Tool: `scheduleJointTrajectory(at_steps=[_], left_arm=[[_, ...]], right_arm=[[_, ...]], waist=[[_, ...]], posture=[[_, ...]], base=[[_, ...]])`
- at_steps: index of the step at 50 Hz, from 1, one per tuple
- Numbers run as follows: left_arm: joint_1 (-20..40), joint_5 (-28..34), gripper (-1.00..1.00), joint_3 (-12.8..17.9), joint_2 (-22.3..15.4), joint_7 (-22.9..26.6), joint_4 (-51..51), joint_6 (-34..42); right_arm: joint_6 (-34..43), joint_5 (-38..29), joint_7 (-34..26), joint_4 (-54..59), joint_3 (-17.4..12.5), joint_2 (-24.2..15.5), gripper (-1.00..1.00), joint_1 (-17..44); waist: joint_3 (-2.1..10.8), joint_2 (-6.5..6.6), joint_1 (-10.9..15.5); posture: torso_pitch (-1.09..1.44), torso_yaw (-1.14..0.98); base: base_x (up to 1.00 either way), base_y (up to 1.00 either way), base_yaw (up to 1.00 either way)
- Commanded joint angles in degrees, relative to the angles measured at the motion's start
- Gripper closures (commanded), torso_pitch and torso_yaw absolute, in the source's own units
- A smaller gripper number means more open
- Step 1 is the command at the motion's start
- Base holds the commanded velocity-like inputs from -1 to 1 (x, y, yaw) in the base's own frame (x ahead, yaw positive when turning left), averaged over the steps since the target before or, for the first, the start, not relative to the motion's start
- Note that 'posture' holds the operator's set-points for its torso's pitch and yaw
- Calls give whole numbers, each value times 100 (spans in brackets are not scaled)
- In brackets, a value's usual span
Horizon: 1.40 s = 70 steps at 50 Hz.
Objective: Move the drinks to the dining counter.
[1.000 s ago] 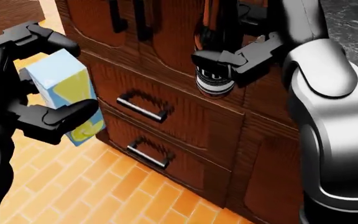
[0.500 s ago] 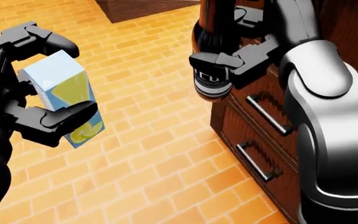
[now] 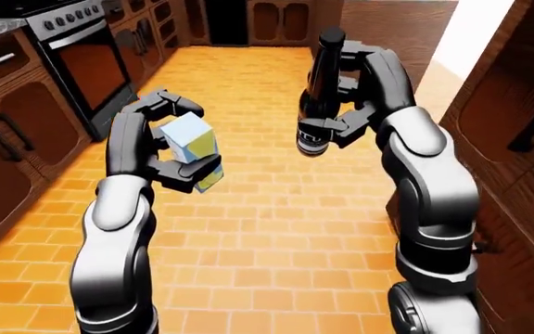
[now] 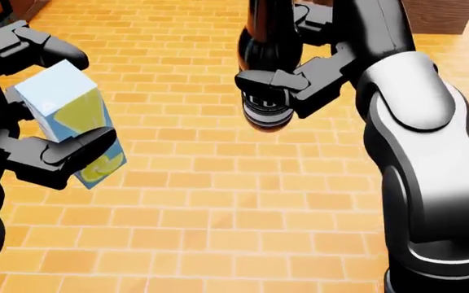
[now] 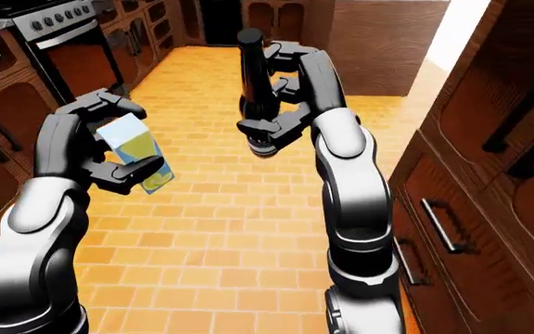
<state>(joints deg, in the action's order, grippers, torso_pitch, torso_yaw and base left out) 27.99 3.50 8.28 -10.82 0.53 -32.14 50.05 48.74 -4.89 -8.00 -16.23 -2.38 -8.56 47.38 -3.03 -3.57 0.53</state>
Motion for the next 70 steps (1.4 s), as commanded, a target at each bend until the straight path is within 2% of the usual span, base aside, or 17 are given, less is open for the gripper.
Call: scheduleJointTrajectory(at_steps=[1,3,12,21,27,29,30,37,41,43,46,54,56,57,58,66,70], left_arm=[[225,-5,100,9,-46,-23,-150,-215],[227,-1,100,10,-43,-21,-134,-233],[238,6,100,6,-35,-16,-146,-236],[248,32,100,-12,-30,-13,-183,-209],[182,29,100,-10,-3,-12,-162,-290],[197,22,100,-6,-1,-12,-207,-228],[210,16,100,-2,1,-14,-224,-193],[188,-2,100,6,-9,-14,-244,-193],[220,-8,100,3,-19,-16,-265,-151],[252,-19,100,20,-27,-17,-263,-130],[264,-25,100,17,-32,-18,-275,-117],[247,-45,100,21,-45,-24,-316,-124],[245,-50,100,29,-48,-19,-348,-101],[239,-51,100,31,-48,-20,-338,-119],[233,-49,100,26,-49,-19,-335,-124],[215,-27,100,13,-44,0,-356,-109],[192,-18,100,12,-36,-3,-324,-160]], right_arm=[[-154,-36,33,-126,-84,-41,100,162],[-130,-50,39,-126,-84,-39,100,158],[-109,-63,20,-164,-84,-58,100,174],[-111,-20,48,-190,-140,-65,100,165],[-173,18,87,-195,-129,-58,100,108],[-195,21,87,-175,-122,-60,100,106],[-197,19,88,-173,-116,-60,100,106],[-182,8,74,-206,-98,-51,100,91],[-179,-2,64,-198,-95,-50,100,108],[-176,-7,56,-186,-93,-53,100,124],[-169,-14,42,-202,-92,-56,100,115],[-214,-33,33,-196,-84,-38,100,65],[-230,-39,36,-197,-71,-18,100,45],[-247,-41,38,-177,-69,-10,100,48],[-254,-44,37,-173,-66,-7,100,46],[-297,-69,23,-155,-55,23,100,15],[-318,-70,23,-146,-55,34,100,7]], waist=[[117,38,-2],[281,123,-2],[97,909,-157],[126,588,24],[274,78,138],[-40,48,118],[62,41,29],[137,309,-158],[330,801,-151],[-21,792,-151],[135,759,-57],[275,406,132],[326,-50,53],[112,256,60],[-56,122,90],[185,257,-163],[352,822,-125]], posture=[[0,0],[0,0],[0,0],[0,0],[0,0],[0,0],[0,0],[0,0],[0,0],[0,0],[0,0],[0,0],[0,0],[0,0],[0,0],[0,0],[0,0]], base=[[0,0,0],[3,0,0],[50,0,0],[60,0,0],[71,0,0],[71,0,0],[73,0,0],[71,0,0],[72,0,0],[71,0,0],[72,0,0],[72,0,0],[72,0,0],[73,0,0],[71,0,0],[71,0,0],[72,0,0]])
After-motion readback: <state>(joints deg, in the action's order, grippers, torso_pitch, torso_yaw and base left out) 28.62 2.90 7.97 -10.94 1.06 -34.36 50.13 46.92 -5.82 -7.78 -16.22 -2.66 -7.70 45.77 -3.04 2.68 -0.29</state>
